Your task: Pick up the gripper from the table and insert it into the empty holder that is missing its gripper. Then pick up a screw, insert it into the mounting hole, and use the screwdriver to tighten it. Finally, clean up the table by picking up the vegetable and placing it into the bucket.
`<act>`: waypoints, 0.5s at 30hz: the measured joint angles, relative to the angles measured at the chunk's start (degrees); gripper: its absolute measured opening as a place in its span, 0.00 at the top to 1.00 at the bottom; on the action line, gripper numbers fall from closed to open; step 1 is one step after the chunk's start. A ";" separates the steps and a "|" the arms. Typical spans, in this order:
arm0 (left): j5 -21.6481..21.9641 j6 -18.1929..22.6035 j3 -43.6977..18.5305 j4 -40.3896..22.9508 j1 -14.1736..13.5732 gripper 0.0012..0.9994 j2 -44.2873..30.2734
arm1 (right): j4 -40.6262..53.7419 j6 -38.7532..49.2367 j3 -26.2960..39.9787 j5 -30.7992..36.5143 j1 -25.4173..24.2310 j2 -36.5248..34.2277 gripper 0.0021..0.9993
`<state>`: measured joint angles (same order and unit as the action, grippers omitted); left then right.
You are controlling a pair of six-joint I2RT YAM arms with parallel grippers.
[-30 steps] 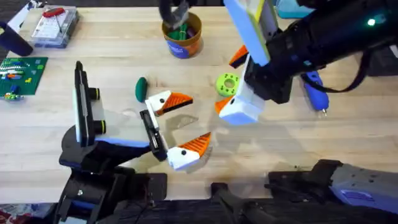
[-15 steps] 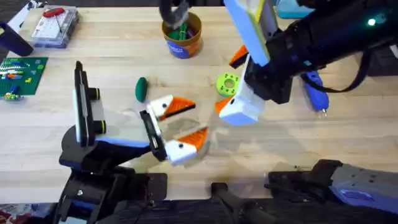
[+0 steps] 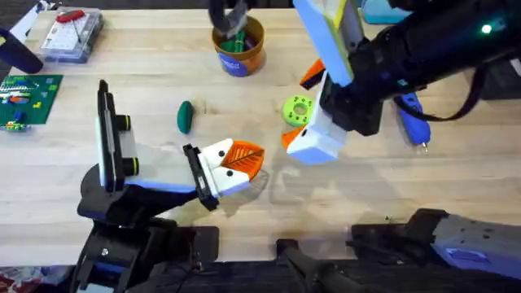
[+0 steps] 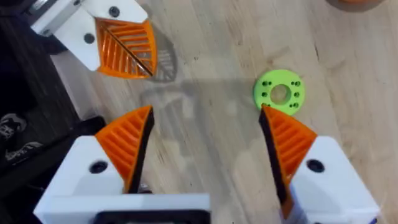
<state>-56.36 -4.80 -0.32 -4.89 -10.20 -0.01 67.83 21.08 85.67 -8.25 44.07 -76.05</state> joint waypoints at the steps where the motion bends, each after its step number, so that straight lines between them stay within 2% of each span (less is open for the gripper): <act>1: 0.00 0.00 0.00 0.00 0.00 0.99 0.00 | 0.00 0.02 0.00 0.00 0.00 -0.01 0.00; 11: 0.00 0.00 0.00 0.00 0.00 0.99 0.00 | 0.00 0.00 0.00 0.02 -0.05 0.01 0.00; 15: 0.02 0.00 0.00 0.00 0.00 0.99 0.00 | 0.00 -0.71 -0.02 -0.20 -2.00 0.00 0.00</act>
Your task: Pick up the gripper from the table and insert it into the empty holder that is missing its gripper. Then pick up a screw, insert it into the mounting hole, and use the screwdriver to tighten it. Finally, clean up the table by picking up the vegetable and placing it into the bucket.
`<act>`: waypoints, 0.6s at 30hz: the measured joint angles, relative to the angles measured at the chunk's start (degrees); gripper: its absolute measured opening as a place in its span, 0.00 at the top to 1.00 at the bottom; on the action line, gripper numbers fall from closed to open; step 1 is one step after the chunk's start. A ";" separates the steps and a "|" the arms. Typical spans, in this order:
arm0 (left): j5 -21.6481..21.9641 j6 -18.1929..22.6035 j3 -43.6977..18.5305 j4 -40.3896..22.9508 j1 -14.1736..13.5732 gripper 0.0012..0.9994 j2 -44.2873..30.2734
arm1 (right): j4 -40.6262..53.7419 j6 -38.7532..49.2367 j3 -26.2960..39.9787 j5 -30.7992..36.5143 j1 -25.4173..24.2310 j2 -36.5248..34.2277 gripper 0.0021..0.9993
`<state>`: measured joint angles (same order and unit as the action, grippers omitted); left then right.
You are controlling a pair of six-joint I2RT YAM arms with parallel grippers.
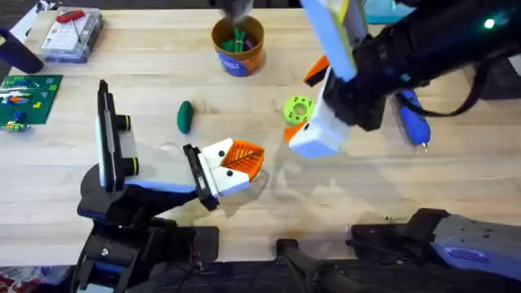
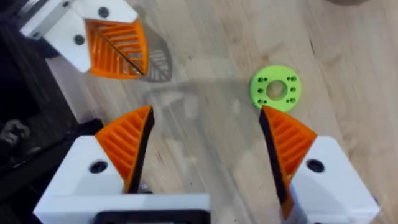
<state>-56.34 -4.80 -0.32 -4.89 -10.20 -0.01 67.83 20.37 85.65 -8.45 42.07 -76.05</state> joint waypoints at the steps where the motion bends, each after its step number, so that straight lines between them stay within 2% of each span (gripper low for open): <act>1: -0.01 0.00 0.00 0.00 0.00 0.99 0.00 | 0.00 -0.60 -0.01 -0.02 -1.08 0.01 0.00; 7: -0.01 0.00 0.00 0.00 0.00 0.99 0.00 | 0.08 -5.57 -0.01 1.60 -10.27 -0.01 0.00; 18: -0.02 0.00 0.00 0.00 0.00 0.99 0.00 | 1.77 -13.95 -0.03 13.93 -27.74 0.01 0.00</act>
<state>-56.36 -4.80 -0.32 -4.89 -10.20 -0.01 69.60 6.42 85.62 5.48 14.33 -76.04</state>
